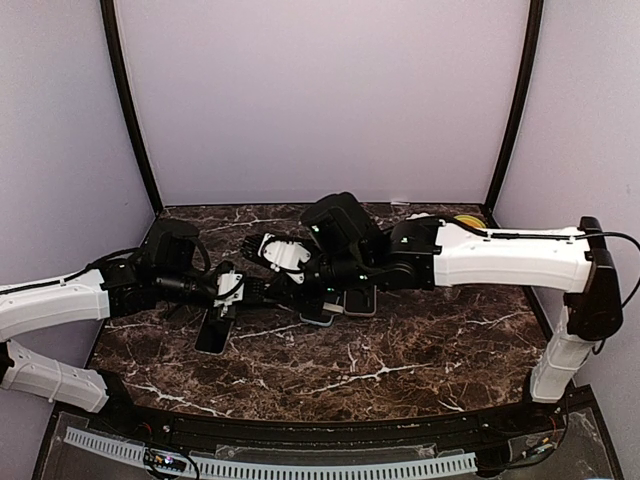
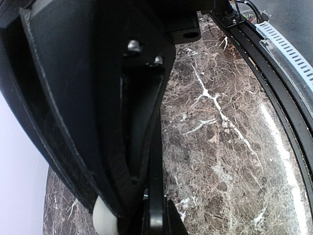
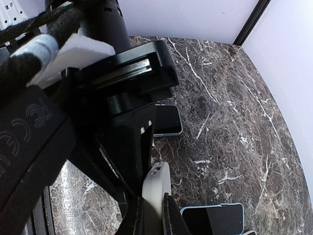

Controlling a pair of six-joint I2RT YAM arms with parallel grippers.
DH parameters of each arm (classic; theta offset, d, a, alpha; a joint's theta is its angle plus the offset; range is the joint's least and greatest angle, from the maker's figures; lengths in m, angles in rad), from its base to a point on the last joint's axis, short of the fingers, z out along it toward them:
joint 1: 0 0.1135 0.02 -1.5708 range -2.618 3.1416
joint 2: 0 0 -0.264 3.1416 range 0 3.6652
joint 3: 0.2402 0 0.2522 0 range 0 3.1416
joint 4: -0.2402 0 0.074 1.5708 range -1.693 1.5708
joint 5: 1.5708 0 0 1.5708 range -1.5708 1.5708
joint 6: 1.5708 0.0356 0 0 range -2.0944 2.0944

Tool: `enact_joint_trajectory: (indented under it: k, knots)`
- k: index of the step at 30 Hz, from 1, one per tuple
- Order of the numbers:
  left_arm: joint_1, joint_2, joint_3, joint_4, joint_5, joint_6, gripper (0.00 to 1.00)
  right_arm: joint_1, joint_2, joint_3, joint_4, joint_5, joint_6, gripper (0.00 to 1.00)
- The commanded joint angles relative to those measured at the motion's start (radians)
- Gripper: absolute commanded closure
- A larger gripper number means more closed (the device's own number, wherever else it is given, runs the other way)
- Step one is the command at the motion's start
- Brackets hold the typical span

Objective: Take the phone out of the phone case
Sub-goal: Remove the phone case from the phone.

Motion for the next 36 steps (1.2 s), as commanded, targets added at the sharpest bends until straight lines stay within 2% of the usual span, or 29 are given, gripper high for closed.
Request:
enact_joint_trajectory:
  k: [1,23,36]
  knots:
    - [0.029,-0.035,0.016,0.076,-0.111,0.001,1.0,0.017,-0.058,-0.042,-0.102,-0.009,0.031,1.0]
    - [0.061,-0.064,0.009,0.087,-0.147,0.007,1.0,0.017,-0.093,-0.138,-0.129,-0.013,0.06,1.0]
    - [0.075,-0.083,0.005,0.097,-0.166,0.023,1.0,0.005,-0.112,-0.197,-0.164,0.081,0.078,1.0]
